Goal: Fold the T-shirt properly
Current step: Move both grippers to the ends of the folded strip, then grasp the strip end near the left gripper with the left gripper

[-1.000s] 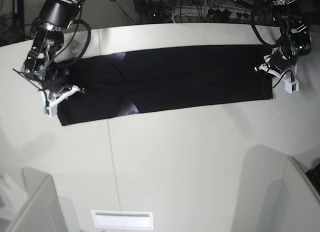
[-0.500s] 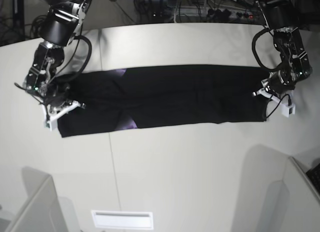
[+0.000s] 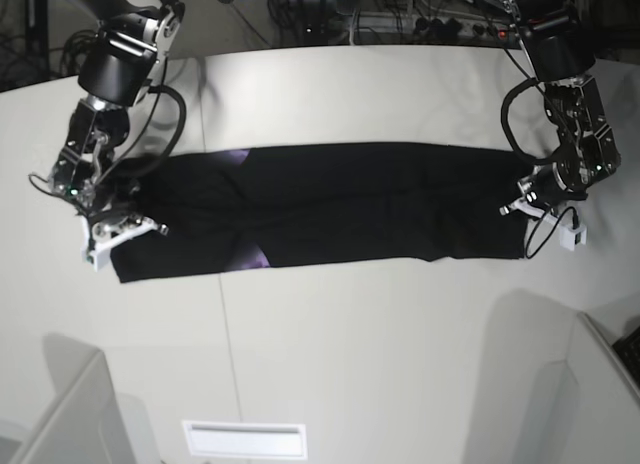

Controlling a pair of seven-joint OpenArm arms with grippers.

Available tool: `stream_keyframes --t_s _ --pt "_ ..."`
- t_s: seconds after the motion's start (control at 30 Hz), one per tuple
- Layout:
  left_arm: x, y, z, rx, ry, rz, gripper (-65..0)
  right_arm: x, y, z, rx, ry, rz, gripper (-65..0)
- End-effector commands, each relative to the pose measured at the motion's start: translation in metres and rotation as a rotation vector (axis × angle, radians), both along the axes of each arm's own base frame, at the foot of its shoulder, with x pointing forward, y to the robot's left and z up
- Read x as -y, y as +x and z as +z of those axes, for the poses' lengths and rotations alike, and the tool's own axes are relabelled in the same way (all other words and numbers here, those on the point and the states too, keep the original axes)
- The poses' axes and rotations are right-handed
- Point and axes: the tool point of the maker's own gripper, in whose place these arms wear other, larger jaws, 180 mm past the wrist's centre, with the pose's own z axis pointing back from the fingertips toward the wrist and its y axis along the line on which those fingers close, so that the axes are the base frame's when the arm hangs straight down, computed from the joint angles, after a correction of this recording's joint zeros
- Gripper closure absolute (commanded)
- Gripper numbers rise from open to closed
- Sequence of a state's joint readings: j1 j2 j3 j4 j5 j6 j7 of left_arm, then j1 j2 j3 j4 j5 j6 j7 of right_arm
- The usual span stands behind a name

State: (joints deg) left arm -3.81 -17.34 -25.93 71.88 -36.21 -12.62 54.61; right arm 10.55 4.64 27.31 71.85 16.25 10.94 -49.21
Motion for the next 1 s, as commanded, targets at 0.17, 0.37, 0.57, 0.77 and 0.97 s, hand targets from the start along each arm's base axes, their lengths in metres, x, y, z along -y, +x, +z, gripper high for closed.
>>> stream_keyframes --t_s 0.17,0.37,0.57,0.77,0.97 --pt "-0.020 0.000 0.009 -0.008 0.055 0.011 0.0 0.012 0.001 0.003 -0.016 -0.024 -0.066 0.0" --pt "-0.031 0.001 0.015 -0.003 0.080 0.015 0.0 0.004 -0.002 0.000 -0.027 0.003 -0.101 0.0" --pt "-0.029 0.004 0.021 0.015 0.081 0.008 0.0 -0.008 0.012 0.031 0.083 -0.015 -0.083 0.0" --pt "-0.025 0.016 0.047 0.089 0.120 -0.025 0.0 -0.017 0.033 0.090 0.243 -0.091 -0.023 0.0" --pt "-0.031 0.014 0.113 0.212 0.053 0.001 0.0 -0.045 0.034 0.130 0.356 -0.153 0.081 0.0"
